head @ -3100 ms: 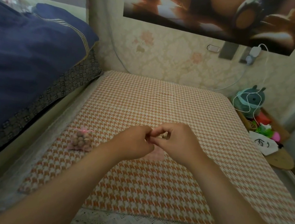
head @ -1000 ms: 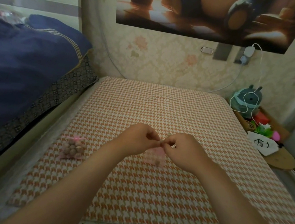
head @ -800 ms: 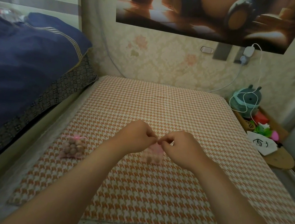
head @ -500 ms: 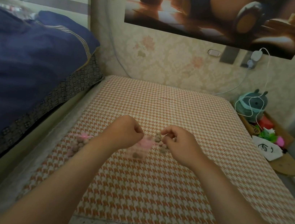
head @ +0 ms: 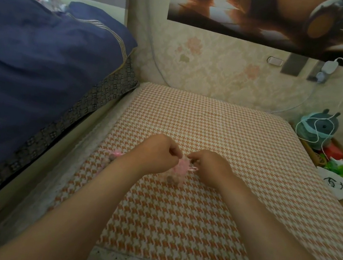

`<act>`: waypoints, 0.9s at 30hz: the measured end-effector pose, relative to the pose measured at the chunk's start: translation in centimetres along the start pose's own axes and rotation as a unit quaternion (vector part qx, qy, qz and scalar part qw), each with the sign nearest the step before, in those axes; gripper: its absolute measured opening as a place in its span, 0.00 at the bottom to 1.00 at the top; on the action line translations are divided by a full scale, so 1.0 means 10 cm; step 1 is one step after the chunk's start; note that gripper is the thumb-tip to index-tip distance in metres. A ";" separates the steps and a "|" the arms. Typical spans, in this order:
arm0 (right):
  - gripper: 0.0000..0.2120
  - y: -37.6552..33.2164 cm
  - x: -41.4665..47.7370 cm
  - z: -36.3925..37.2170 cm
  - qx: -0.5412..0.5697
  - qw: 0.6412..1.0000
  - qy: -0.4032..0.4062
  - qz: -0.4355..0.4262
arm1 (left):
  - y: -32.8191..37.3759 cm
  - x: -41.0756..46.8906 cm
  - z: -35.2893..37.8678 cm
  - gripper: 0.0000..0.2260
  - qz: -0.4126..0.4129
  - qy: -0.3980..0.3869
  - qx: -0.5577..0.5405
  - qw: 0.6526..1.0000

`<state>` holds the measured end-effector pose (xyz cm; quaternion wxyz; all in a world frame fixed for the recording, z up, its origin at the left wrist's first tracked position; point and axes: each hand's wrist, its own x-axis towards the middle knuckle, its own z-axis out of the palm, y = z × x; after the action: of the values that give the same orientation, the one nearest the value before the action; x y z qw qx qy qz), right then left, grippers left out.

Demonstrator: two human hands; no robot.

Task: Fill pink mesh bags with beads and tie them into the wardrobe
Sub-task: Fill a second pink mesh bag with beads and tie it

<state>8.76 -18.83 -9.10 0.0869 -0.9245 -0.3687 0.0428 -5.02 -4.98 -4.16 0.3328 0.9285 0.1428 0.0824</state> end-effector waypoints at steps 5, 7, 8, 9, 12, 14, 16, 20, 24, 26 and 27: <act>0.08 0.02 -0.01 0.00 -0.031 0.999 0.009 -0.014 | -0.06 0.01 -0.01 0.09 0.006 0.009 -0.007 1.000; 0.07 0.03 -0.03 -0.01 -0.031 0.999 0.013 -0.017 | -0.07 0.00 -0.02 0.08 0.005 0.004 -0.014 1.000; 0.07 0.03 -0.04 -0.02 -0.033 0.999 0.016 -0.018 | -0.07 -0.01 -0.02 0.08 0.004 0.001 -0.013 1.000; 0.06 0.02 -0.05 -0.01 -0.033 0.999 0.022 -0.022 | -0.07 -0.03 -0.02 0.08 0.003 0.000 -0.012 1.000; 0.04 0.01 -0.09 0.03 -0.015 0.999 0.034 -0.023 | -0.08 -0.08 -0.02 0.08 0.002 0.003 -0.013 1.000; 0.05 0.01 -0.11 0.04 0.016 0.999 0.040 -0.017 | -0.09 -0.10 -0.02 0.08 -0.004 0.005 -0.017 1.000; 0.05 0.02 -0.14 0.00 0.077 0.995 0.064 -0.001 | -0.11 -0.12 -0.01 0.08 -0.007 0.004 -0.020 1.000; 0.02 -0.06 -0.27 -0.25 0.246 0.957 0.151 0.019 | -0.09 -0.12 0.00 0.08 -0.005 -0.004 -0.024 1.000; 0.08 -0.24 -0.53 -0.47 0.341 0.929 0.140 -0.011 | 0.01 -0.12 0.03 0.08 0.009 -0.015 -0.045 0.999; 0.08 -0.28 -0.66 -0.49 0.311 0.942 0.119 -0.031 | 0.08 -0.13 0.06 0.08 0.013 -0.020 -0.064 0.998; 0.07 -0.27 -0.72 -0.49 0.297 0.947 0.119 -0.040 | 0.12 -0.13 0.08 0.09 0.014 -0.026 -0.070 0.997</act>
<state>2.43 -22.46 -3.62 0.4020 -0.8398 -0.3630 0.0366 -5.80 -6.74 -4.08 0.3995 0.9065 0.1155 0.0731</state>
